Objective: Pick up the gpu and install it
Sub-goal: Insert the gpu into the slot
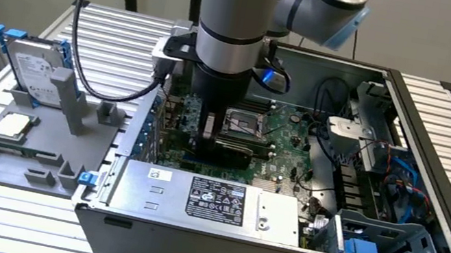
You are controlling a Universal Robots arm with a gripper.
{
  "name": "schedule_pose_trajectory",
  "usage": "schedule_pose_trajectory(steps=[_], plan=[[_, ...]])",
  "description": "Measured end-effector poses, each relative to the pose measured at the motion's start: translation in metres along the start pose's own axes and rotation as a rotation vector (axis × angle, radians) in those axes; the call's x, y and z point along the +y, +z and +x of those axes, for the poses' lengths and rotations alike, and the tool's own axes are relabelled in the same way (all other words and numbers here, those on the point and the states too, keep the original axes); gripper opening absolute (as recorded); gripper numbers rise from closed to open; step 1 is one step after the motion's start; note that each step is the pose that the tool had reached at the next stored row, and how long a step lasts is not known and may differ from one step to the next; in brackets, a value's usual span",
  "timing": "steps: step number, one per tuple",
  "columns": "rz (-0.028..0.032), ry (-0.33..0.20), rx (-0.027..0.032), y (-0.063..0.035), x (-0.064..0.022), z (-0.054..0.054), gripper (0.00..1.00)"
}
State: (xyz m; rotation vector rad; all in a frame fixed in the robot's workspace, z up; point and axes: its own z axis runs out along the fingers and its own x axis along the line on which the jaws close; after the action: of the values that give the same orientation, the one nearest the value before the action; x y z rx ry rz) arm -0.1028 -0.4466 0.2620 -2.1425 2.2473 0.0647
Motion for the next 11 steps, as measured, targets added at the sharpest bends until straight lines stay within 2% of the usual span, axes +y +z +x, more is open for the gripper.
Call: schedule_pose_trajectory(steps=[6,7,9,11], plan=[[-0.0002,0.000,0.0003,-0.0275,0.0002,-0.001,1.00],[-0.0003,0.000,0.0005,-0.0321,0.0002,-0.002,0.00],[-0.0003,0.000,0.0004,-0.0383,0.0002,-0.002,0.00],[-0.0002,0.000,0.0002,-0.0395,0.0002,-0.002,0.00]])
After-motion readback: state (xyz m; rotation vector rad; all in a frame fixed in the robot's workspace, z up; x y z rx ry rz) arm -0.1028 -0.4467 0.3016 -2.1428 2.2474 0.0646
